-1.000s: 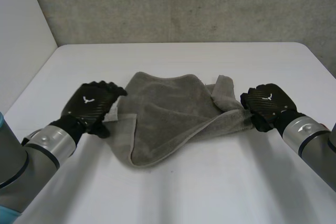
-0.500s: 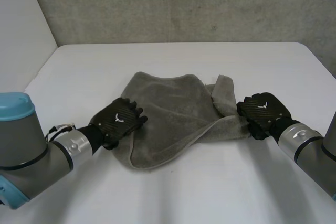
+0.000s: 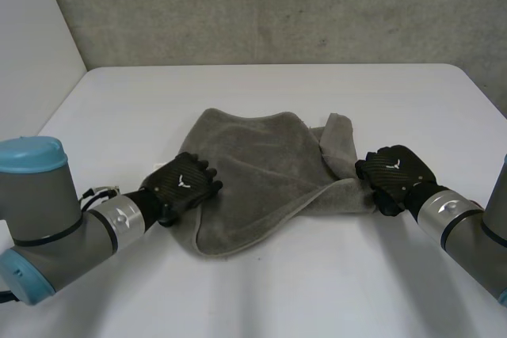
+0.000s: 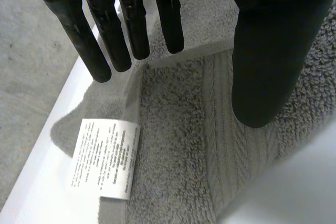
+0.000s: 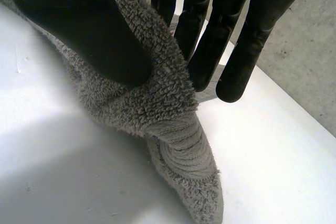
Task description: Fold the laundry
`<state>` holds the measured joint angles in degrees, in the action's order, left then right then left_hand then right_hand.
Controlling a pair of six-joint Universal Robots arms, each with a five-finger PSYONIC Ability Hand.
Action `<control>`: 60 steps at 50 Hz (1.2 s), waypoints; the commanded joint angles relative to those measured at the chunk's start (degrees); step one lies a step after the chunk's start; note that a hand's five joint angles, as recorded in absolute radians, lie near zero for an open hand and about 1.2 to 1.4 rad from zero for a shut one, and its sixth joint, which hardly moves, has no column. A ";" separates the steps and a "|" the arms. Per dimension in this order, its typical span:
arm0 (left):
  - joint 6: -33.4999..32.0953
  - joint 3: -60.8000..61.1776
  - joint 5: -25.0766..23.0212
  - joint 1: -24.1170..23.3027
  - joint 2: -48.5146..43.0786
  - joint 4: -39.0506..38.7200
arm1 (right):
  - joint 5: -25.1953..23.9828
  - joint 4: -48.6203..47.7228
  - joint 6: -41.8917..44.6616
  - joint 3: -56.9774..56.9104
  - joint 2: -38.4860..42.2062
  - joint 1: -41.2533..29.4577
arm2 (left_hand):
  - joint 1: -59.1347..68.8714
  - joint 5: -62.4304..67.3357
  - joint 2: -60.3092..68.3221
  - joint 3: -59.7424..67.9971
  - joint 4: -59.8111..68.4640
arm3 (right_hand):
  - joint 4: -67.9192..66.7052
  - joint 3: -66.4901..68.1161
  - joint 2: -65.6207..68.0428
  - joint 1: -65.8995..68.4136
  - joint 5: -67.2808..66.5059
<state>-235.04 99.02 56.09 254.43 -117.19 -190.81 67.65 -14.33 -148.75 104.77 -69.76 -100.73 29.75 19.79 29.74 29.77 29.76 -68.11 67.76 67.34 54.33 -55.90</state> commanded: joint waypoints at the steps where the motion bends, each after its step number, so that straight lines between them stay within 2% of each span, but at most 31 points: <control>1: -0.94 -0.85 2.09 0.01 -1.54 1.76 | 0.03 0.00 0.13 0.09 0.06 0.00 | 6.87 6.82 6.88 6.84 6.85 | -11.89 12.24 12.66 25.67 -14.10; 6: -4.28 -1.03 2.27 0.10 -1.81 2.03 | 0.03 0.00 0.13 0.00 0.15 0.09 | 11.08 11.03 11.09 11.05 11.06 | -11.89 12.24 12.66 25.67 -14.10; 8: -5.95 -1.03 2.36 0.10 -1.81 2.11 | 0.03 0.09 0.13 -0.09 0.15 0.09 | 19.10 19.06 19.12 19.08 19.09 | -11.89 12.24 12.66 25.67 -14.10; 9: -5.95 -1.03 2.36 0.10 -1.81 2.11 | 0.03 0.09 0.13 -0.09 0.15 0.09 | 19.15 19.11 19.17 19.13 19.14 | -11.89 12.24 12.66 25.67 -14.10; 10: -6.56 -0.94 2.44 0.10 -1.64 1.85 | 0.11 0.09 0.13 -0.17 0.06 0.09 | 29.14 29.10 29.16 29.12 29.13 | -11.89 12.24 12.66 25.67 -14.10; 11: -6.57 -0.94 2.44 0.10 -1.64 1.85 | 0.11 0.17 -0.05 -0.35 -0.37 0.26 | 29.24 29.20 29.26 29.22 29.23 | -11.89 12.24 12.66 25.67 -14.10; 12: -6.83 -0.76 2.62 0.18 -0.85 1.59 | 0.11 0.18 -0.05 -0.35 -0.38 0.27 | 39.57 39.53 39.58 39.55 39.56 | -11.89 12.24 12.66 25.67 -14.10; 13: -6.83 -0.76 2.62 0.18 -0.85 1.59 | 0.20 0.61 -0.05 -0.70 -0.64 0.44 | 39.67 39.63 39.69 39.65 39.66 | -11.89 12.24 12.66 25.67 -14.10; 14: -6.92 -0.76 3.06 0.45 0.63 1.50 | 0.29 1.75 -0.05 -1.31 -0.90 0.53 | 47.83 47.79 47.85 47.81 47.82 | -11.89 12.24 12.66 25.67 -14.10; 15: -6.83 -0.68 3.93 0.36 3.09 1.24 | 0.29 1.76 -0.05 -1.32 -0.90 0.53 | 50.22 50.18 50.24 50.20 50.21 | -11.89 12.24 12.66 25.67 -14.10; 21: -5.25 -0.24 8.32 0.10 10.65 -1.22 | 0.20 13.27 0.13 -7.29 -7.41 0.62 | 50.25 50.21 50.26 50.23 50.24 | -11.89 12.24 12.66 25.67 -14.10; 23: -4.46 -0.24 9.74 0.10 12.34 -1.14 | -0.06 21.75 0.30 -12.72 -9.60 0.62 | 50.25 50.21 50.26 50.23 50.24 | -11.89 12.24 12.66 25.67 -14.10; 26: -1.84 0.29 13.67 0.18 17.23 -0.70 | 0.03 25.31 0.48 -15.29 -9.96 0.62 | 50.25 50.21 50.26 50.23 50.24 | -11.89 12.24 12.66 25.67 -14.10; 27: -1.82 0.29 13.69 0.18 17.26 -0.70 | 0.11 29.84 1.17 -18.69 -10.31 0.62 | 50.25 50.21 50.26 50.23 50.24 | -11.89 12.24 12.66 25.67 -14.10; 28: 0.61 0.81 16.91 0.18 21.00 -0.35 | 0.03 35.63 2.75 -22.72 -11.09 0.53 | 50.25 50.21 50.26 50.23 50.24 | -11.89 12.24 12.66 25.67 -14.10; 29: 0.64 0.82 16.95 0.18 21.04 -0.35 | 0.03 35.68 2.76 -22.76 -11.10 0.53 | 50.25 50.21 50.26 50.23 50.24 | -11.89 12.24 12.66 25.67 -14.10; 31: 6.06 1.26 22.89 0.18 27.86 3.14 | -0.23 44.60 6.87 -27.75 -12.94 0.70 | 50.25 50.21 50.26 50.23 50.24 | -11.89 12.24 12.66 25.67 -14.10; 32: 6.09 1.26 22.92 0.18 27.89 3.17 | -0.24 44.65 6.89 -27.77 -12.95 0.71 | 50.25 50.21 50.26 50.23 50.24 | -11.89 12.24 12.66 25.67 -14.10; 34: 8.89 1.26 25.55 0.80 32.62 11.03 | -0.68 51.12 11.71 -31.45 -13.91 0.71 | 50.25 50.21 50.26 50.23 50.24 | -11.89 12.24 12.66 25.67 -14.10; 35: 8.90 1.26 25.56 0.80 32.64 11.08 | -0.68 51.15 11.73 -31.46 -13.91 0.71 | 50.25 50.21 50.26 50.23 50.24 | -11.89 12.24 12.66 25.67 -14.10; 37: 10.13 0.47 26.43 0.89 35.18 20.35 | 0.11 53.61 14.53 -34.00 -14.09 0.36 | 50.25 50.21 50.26 50.23 50.24 | -11.89 12.24 12.66 25.67 -14.10; 38: 10.13 0.47 26.44 0.89 35.19 20.39 | 0.38 53.87 15.06 -34.80 -14.44 0.27 | 50.25 50.21 50.26 50.23 50.24 | -11.89 12.24 12.66 25.67 -14.10; 40: 11.09 -1.19 26.70 0.71 36.59 26.61 | 0.46 53.79 15.07 -35.50 -15.14 0.27 | 50.25 50.21 50.26 50.23 50.24 | -11.89 12.24 12.66 25.67 -14.10; 46: 15.84 -6.48 26.97 0.89 40.02 26.28 | 0.29 53.44 13.23 -40.86 -21.55 0.79 | 50.25 50.21 50.26 50.23 50.24 | -11.89 12.24 12.66 25.67 -14.10; 48: 20.13 -10.94 27.05 1.06 40.38 25.15 | 0.38 53.44 12.35 -41.65 -22.08 0.79 | 50.25 50.21 50.26 50.23 50.24 | -11.89 12.24 12.66 25.67 -14.10; 51: 23.21 -13.59 27.23 1.06 39.76 25.05 | 0.64 53.44 11.91 -41.49 -22.26 0.71 | 50.25 50.21 50.26 50.23 50.24 | -11.89 12.24 12.66 25.67 -14.10; 57: 23.93 -12.72 26.97 1.33 37.21 24.88 | 0.38 53.53 13.56 -36.23 -19.64 0.18 | 50.25 50.21 50.26 50.23 50.24 | -11.89 12.24 12.66 25.67 -14.10; 59: 23.67 -10.79 27.05 1.24 31.35 24.88 | 0.55 53.87 15.05 -35.17 -17.54 -0.08 | 50.25 50.21 50.26 50.23 50.24 | -11.89 12.24 12.66 25.67 -14.10; 60: 23.67 -10.78 27.05 1.24 31.32 24.88 | 0.55 53.88 15.07 -35.16 -17.52 -0.09 | 50.25 50.21 50.26 50.23 50.24 | -11.89 12.24 12.66 25.67 -14.10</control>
<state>-211.70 85.99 83.17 255.66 -78.50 -165.64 68.06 39.27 -136.31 65.01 -91.26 -100.15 67.35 59.07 69.71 69.66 69.75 -68.41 67.98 67.34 54.33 -55.90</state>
